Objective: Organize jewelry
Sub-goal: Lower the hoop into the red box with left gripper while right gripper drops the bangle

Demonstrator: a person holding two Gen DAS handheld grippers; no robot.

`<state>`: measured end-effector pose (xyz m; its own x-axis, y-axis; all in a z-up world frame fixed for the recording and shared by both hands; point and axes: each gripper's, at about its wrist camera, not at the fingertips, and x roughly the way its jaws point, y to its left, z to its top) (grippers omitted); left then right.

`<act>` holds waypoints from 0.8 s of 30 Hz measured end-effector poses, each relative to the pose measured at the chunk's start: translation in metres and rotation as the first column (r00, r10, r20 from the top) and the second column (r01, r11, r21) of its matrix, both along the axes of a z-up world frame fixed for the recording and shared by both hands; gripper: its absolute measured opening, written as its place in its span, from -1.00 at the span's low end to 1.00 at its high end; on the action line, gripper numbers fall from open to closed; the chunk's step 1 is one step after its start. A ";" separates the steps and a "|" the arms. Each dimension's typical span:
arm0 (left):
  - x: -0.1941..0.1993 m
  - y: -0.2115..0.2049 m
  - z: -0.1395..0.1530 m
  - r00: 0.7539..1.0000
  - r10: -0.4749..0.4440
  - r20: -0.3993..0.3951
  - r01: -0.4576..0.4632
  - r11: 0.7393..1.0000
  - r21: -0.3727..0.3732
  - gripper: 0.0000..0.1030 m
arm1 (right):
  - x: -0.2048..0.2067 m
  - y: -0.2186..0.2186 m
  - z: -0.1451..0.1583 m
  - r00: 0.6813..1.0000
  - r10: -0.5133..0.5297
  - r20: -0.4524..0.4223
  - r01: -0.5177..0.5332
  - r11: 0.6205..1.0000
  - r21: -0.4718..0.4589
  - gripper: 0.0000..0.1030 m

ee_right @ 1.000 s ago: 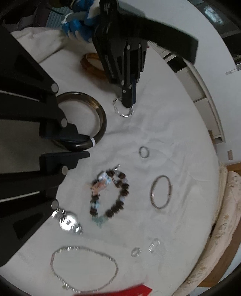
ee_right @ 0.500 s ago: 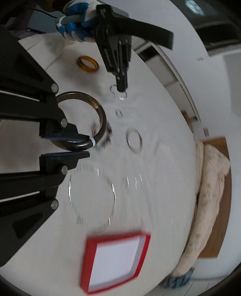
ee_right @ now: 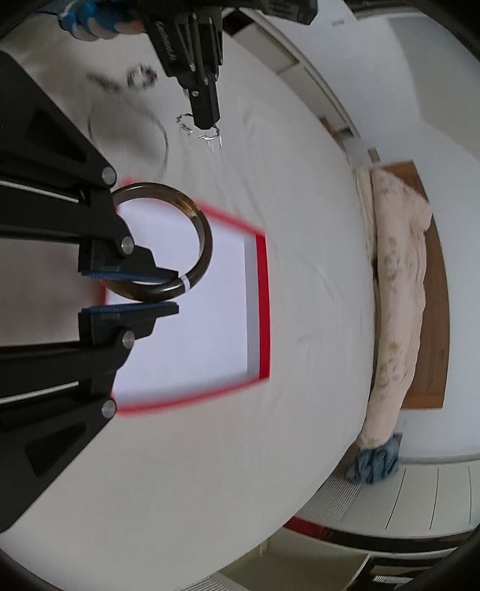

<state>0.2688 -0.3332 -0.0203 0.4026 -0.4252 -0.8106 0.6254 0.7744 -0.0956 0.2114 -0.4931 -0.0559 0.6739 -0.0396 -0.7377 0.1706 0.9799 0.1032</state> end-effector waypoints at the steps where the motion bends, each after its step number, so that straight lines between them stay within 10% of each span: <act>1: 0.003 -0.011 -0.005 1.000 -0.007 -0.006 0.007 1.000 0.007 -0.93 | 0.005 -0.011 -0.007 1.000 -0.007 -0.013 0.007 1.000 -0.005 -0.82; 12: 0.027 -0.078 -0.085 0.997 -0.030 -0.068 0.042 0.983 0.181 -0.93 | 0.047 -0.049 -0.073 0.976 0.081 -0.203 -0.103 0.990 -0.100 -0.82; 24: 0.032 -0.078 -0.085 0.997 0.006 -0.074 0.004 0.991 0.130 -0.72 | 0.040 -0.045 -0.071 0.981 0.076 -0.180 -0.103 0.984 -0.144 -0.49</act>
<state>0.3013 -0.4114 -0.1050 0.3395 -0.3137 -0.8868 0.6193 0.7841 -0.0403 0.2514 -0.5380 -0.1272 0.5426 -0.1054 -0.8334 0.0835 0.9940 -0.0713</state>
